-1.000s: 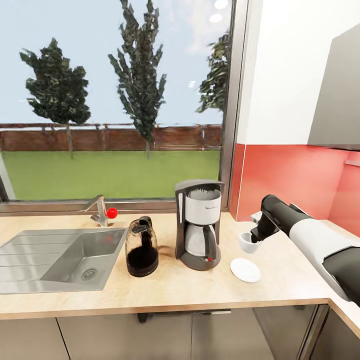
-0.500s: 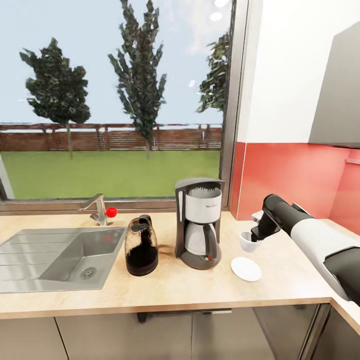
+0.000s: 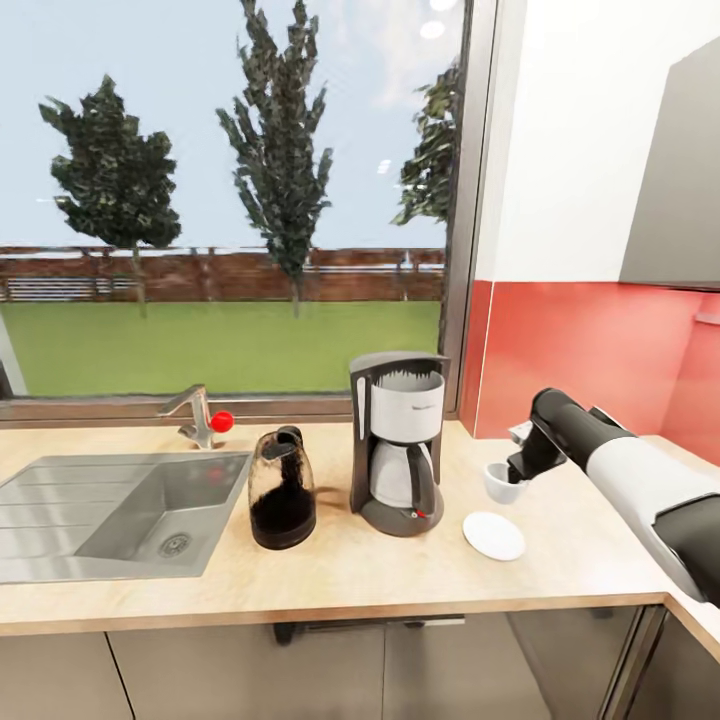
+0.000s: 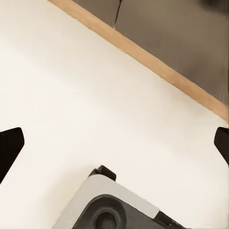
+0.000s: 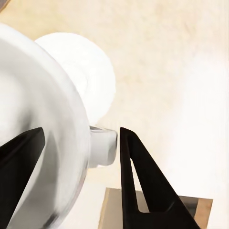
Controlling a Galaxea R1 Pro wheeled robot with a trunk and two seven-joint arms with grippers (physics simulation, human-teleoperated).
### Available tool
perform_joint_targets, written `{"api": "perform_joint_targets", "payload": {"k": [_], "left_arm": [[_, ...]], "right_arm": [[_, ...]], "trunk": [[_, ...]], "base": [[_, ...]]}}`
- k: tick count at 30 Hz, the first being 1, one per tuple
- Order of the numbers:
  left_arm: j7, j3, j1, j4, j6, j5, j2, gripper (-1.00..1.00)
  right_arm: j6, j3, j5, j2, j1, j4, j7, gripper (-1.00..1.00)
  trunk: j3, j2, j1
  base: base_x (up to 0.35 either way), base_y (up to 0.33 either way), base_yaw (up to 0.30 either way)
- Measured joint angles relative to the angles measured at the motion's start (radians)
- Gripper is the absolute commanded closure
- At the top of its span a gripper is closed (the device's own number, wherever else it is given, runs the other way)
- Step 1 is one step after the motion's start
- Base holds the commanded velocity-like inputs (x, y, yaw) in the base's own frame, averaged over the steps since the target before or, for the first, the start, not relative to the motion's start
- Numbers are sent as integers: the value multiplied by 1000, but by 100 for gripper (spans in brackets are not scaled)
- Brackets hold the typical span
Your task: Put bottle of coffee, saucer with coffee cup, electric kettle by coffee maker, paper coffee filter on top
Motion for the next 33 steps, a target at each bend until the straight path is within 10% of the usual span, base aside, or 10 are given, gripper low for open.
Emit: {"api": "perform_joint_targets", "payload": {"k": [3,11,33], "left_arm": [[-73,0,0,20,3,126,26,-100],[-125,-1,0,29,17,235,52,-100],[-135,-2,0,29,35,244,52,-100]], "right_arm": [[-1,1,4,-15,0,0,0,100],[0,-1,0,-21,0,0,0,100],[0,-2,-4,-17,0,1,0,100]], "trunk": [[-9,-21,12],[-35,-77,42],[-104,-231,127]], "base": [[0,0,0],[0,0,0],[0,0,0]]}}
